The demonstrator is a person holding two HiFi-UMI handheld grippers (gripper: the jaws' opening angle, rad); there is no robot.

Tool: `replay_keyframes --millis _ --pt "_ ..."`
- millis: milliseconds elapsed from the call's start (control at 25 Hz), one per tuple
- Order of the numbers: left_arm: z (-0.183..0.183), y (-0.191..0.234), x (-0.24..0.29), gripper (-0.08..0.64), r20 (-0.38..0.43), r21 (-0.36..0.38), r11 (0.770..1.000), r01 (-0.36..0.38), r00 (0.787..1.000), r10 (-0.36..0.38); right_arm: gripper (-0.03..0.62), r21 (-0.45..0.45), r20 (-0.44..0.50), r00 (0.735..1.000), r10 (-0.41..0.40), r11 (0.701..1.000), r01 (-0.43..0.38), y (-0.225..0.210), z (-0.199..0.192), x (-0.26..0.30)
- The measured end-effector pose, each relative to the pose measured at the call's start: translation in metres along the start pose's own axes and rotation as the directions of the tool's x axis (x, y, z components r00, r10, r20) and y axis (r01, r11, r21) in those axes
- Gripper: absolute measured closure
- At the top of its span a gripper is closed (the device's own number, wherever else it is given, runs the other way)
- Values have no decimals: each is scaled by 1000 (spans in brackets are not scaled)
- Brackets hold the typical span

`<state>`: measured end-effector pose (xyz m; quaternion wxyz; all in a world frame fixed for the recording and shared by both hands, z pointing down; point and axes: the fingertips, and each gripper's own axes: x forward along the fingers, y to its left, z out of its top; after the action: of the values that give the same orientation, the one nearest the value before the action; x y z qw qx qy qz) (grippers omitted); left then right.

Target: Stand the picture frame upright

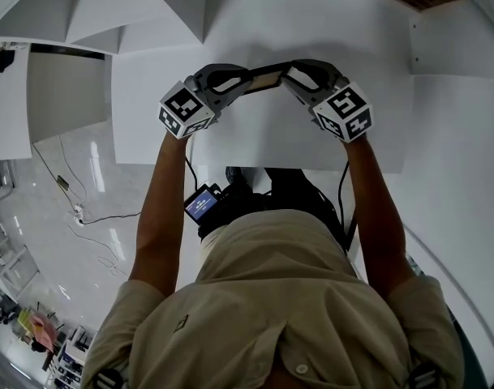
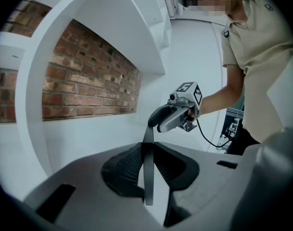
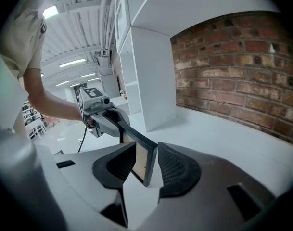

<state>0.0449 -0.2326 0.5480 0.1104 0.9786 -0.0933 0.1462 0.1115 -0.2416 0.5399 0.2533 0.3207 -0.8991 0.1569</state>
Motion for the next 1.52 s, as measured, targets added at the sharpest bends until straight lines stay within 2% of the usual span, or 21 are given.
replay_keyframes --millis 200,400,1240,1520 --pt "1 -5 1 485 -15 50 998 35 999 -35 449 -13 -19 1000 2 1000 -3 1 -4 1" --pt "-5 -6 0 485 -56 97 994 44 998 -38 489 -32 -22 1000 -3 999 2 7 -8 -1" --pt "-17 -28 -5 485 -195 234 971 42 981 5 502 -123 -65 997 -37 992 28 33 -21 -14" --pt "-18 -31 -12 479 -200 247 969 17 979 34 502 -139 -79 996 -50 990 38 37 -23 -16"
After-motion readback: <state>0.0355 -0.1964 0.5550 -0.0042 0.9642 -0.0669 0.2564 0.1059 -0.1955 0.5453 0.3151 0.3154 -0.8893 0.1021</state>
